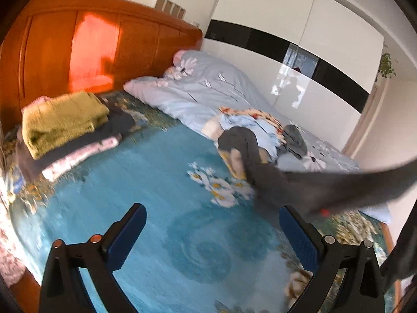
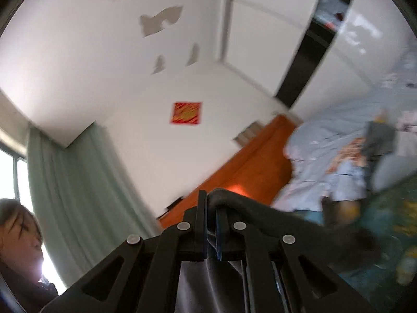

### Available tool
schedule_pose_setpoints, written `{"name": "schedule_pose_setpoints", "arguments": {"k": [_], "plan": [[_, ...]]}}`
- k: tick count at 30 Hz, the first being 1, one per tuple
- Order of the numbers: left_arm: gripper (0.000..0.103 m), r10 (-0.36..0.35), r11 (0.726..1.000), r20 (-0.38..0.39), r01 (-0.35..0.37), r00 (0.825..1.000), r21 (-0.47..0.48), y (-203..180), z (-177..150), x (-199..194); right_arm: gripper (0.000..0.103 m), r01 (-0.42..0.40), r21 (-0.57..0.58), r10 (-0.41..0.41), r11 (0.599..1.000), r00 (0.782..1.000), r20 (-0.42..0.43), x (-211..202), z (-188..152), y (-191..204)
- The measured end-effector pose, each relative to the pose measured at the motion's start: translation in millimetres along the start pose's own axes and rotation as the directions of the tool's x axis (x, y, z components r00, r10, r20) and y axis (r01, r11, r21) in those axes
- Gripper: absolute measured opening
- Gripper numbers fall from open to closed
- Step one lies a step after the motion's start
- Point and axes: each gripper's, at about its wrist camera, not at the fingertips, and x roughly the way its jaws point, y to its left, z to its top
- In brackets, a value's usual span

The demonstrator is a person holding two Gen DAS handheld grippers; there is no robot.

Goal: Fold clothes

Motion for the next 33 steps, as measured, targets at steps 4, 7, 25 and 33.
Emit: {"name": "schedule_pose_setpoints", "arguments": {"k": [4, 7, 25, 33], "plan": [[0.103, -0.036, 0.999, -0.065, 0.038, 0.997, 0.027, -19, -17, 13, 0.005, 0.279, 0.084, -0.280, 0.957, 0.960, 0.007, -69, -21, -49], [0.103, -0.015, 0.995, -0.145, 0.029, 0.989, 0.098, -40, -29, 37, 0.006, 0.463, 0.152, -0.461, 0.873, 0.886, -0.050, -115, -37, -87], [0.102, -0.066, 0.997, -0.432, 0.040, 0.899, -0.070, -105, 2, 201, 0.037, 0.801, -0.072, -0.775, 0.594, 0.546, -0.317, -136, -51, -124], [0.092, -0.102, 0.987, -0.478, 0.027, 0.872, -0.160, -119, 9, 271, 0.084, 0.843, 0.018, -0.816, 0.537, 0.524, -0.245, -176, -55, -106]]}}
